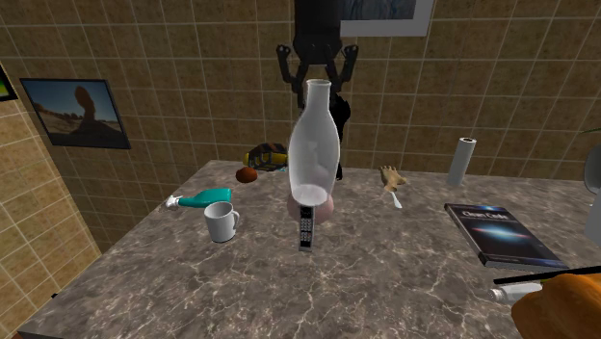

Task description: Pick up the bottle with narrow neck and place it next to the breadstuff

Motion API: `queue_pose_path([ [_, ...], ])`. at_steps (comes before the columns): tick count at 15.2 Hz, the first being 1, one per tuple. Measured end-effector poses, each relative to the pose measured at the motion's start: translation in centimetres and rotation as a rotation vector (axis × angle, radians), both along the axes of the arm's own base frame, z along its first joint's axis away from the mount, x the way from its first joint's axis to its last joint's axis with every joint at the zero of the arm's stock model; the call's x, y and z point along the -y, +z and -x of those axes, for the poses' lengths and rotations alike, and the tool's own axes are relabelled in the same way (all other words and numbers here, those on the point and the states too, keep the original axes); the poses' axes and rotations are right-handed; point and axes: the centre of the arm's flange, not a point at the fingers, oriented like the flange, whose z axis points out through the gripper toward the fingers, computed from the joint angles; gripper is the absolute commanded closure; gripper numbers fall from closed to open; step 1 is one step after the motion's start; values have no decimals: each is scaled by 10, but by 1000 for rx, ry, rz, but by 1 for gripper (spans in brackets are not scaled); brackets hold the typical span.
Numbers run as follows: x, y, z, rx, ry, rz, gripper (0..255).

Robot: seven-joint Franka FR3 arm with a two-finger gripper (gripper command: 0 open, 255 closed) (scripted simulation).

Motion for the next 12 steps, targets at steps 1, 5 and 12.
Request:
queue_pose_path([
  [1,10,4,6,0,0,0,255],
  [5,60,15,22,1,-1,0,255],
  [12,147,34,49,1,-1,0,255],
])
